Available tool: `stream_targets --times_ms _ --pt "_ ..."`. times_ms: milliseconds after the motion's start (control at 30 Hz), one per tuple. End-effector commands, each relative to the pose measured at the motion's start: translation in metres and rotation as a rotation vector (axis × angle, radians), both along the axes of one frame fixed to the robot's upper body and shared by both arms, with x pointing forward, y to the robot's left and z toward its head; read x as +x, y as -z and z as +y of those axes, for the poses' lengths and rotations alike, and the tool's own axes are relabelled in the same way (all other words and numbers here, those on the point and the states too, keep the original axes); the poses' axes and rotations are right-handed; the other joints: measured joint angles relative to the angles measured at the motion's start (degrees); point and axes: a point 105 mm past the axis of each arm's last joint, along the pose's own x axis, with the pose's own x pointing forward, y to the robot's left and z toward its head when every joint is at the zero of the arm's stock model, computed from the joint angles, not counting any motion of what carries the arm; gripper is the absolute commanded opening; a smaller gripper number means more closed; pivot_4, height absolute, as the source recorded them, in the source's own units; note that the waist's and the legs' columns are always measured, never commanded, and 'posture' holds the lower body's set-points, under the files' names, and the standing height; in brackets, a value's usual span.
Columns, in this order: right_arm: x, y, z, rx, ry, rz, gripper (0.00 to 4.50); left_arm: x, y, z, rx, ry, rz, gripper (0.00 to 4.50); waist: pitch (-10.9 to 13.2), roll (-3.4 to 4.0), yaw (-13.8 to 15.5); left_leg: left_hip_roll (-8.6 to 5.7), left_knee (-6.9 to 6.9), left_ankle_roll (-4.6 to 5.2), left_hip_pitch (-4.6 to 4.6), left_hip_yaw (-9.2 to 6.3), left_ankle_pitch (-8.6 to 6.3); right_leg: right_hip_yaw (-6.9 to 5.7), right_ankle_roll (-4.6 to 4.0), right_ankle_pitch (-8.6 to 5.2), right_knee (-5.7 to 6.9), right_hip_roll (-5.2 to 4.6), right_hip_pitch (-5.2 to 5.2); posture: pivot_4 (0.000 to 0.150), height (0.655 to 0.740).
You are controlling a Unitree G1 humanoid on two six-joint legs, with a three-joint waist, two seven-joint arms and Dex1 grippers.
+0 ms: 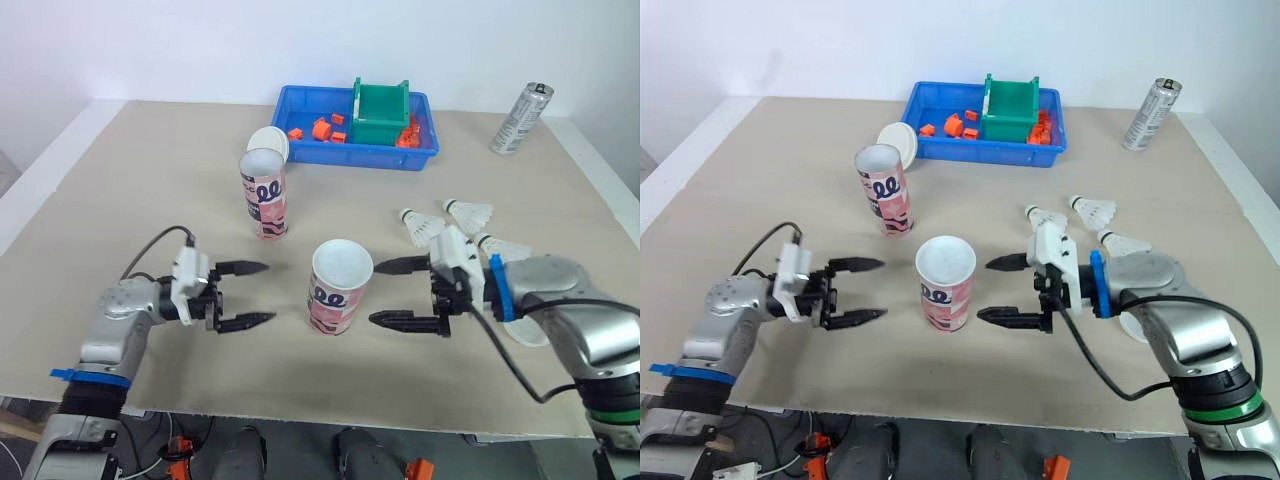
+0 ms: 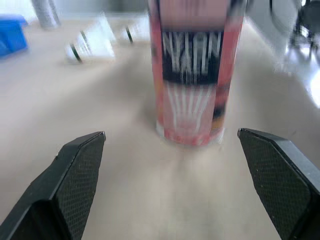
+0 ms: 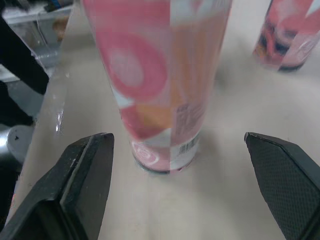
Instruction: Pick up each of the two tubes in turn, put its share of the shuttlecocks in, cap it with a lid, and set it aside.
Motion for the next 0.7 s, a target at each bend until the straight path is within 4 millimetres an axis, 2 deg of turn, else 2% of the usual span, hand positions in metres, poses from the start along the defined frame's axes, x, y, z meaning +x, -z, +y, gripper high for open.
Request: stream_targets --times_ms 33,200,367,700 --pt "0.0 0.005 0.008 0.014 -0.007 -0.028 4.5 -0.017 -0.041 -0.005 -0.069 0.058 -0.034 4.44 0.0 -0.04 -0.1 0.0 0.0 -0.01 0.0 0.01 0.0 0.01 0.0 0.0 0.0 -0.01 -0.01 0.15 0.7384" --pt "0.005 0.005 0.022 0.069 -0.006 -0.063 4.5 -0.031 -0.049 -0.005 -0.065 0.115 0.008 4.44 0.1 -0.01 -0.3 0.01 0.01 -0.06 0.06 0.04 0.03 0.04 0.01 0.0 0.01 0.03 0.0 0.15 0.7384" --pt "0.003 0.015 0.035 0.08 -0.035 -0.063 4.5 -0.036 -0.04 0.002 0.009 0.132 0.054 4.44 0.1 -0.01 -0.2 0.09 0.01 -0.08 0.1 -0.02 0.04 0.0 0.0 0.0 0.04 0.15 -0.01 0.15 0.7384" --pt "0.009 0.015 0.055 0.155 -0.046 -0.101 4.5 -0.037 -0.024 0.015 0.093 0.11 0.057 4.44 0.1 0.0 -0.2 0.07 0.0 -0.09 0.09 0.01 0.04 0.02 -0.26 0.16 0.04 0.12 -0.02 0.15 0.7384"
